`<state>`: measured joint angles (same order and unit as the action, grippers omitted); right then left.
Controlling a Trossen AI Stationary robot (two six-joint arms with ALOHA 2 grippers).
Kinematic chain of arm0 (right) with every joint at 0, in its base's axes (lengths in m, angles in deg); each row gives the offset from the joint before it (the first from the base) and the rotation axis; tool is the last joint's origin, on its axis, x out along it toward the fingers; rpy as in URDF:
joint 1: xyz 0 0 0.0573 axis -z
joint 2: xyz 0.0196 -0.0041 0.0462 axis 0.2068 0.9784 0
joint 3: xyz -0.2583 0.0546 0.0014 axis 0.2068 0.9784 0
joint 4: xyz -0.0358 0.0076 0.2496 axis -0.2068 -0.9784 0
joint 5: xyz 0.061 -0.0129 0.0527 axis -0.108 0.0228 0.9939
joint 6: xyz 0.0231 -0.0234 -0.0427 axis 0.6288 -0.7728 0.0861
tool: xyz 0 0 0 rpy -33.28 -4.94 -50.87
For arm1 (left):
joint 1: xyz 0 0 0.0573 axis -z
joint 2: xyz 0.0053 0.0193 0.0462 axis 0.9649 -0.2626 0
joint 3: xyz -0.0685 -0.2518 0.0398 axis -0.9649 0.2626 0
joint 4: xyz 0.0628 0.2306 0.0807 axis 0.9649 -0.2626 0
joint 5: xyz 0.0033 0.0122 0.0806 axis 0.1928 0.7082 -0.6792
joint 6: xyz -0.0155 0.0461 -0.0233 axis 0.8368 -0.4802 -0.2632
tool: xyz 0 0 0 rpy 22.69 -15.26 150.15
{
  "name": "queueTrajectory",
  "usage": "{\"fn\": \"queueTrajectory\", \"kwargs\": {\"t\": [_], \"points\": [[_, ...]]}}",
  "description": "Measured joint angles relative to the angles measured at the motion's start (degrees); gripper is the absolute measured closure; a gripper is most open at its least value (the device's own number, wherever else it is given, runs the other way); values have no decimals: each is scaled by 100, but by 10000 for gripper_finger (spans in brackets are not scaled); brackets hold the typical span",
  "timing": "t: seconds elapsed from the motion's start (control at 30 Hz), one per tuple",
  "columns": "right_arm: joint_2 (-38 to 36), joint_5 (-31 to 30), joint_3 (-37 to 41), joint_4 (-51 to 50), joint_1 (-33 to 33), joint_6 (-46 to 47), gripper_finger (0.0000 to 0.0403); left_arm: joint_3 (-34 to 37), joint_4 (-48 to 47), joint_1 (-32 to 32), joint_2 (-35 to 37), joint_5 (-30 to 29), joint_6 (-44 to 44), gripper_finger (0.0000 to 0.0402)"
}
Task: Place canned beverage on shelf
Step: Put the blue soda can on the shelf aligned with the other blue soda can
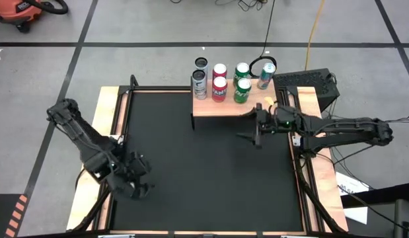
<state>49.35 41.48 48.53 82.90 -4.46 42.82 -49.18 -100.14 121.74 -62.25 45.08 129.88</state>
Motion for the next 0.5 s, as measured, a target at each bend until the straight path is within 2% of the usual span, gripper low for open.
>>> {"fn": "queueTrajectory", "kwargs": {"t": [0.07,0.17,0.33,0.5], "points": [[5,-1,231,339,-140,103,51,-3,-142,206,-34,399,324,52],[69,-9,484,773,-286,218,51,0,-365,434,-22,684,853,52],[318,-17,638,930,-409,279,51,-3,-694,640,-29,1423,1640,52],[725,-20,641,1105,-534,322,51,-3,-892,765,-124,1833,2075,52]]}}
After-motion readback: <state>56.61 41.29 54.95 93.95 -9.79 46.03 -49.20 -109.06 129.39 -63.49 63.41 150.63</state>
